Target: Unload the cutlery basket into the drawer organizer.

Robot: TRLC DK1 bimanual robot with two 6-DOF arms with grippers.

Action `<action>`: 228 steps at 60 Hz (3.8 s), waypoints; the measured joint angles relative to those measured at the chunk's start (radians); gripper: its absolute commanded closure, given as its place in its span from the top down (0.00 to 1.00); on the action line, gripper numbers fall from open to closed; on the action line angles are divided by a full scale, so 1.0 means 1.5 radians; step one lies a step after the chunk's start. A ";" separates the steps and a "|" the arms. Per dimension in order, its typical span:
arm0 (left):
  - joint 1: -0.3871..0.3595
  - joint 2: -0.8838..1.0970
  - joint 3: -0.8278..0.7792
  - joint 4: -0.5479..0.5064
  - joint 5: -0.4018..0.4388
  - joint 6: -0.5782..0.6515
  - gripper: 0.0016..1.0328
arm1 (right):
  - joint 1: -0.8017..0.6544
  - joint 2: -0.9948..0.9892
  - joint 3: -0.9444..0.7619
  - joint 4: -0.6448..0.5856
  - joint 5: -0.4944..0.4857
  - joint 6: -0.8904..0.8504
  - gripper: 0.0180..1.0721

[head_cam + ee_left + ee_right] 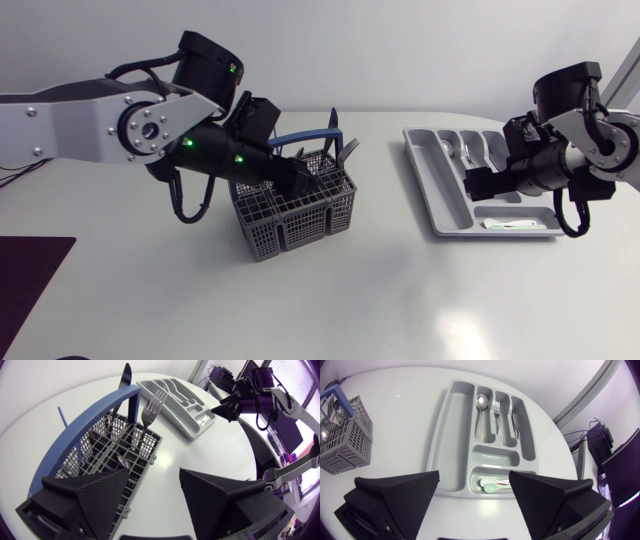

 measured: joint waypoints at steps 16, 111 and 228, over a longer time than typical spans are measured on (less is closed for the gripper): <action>-0.018 0.072 0.051 -0.042 -0.041 -0.061 0.45 | 0.003 -0.012 -0.021 -0.003 -0.015 0.016 0.95; -0.018 -0.126 -0.081 -0.168 -0.047 0.073 0.37 | 0.089 -0.024 -0.061 0.042 -0.138 0.075 0.95; 0.066 -0.106 -0.094 0.021 -0.024 0.058 0.64 | 0.199 0.154 0.046 0.093 -0.298 0.317 0.95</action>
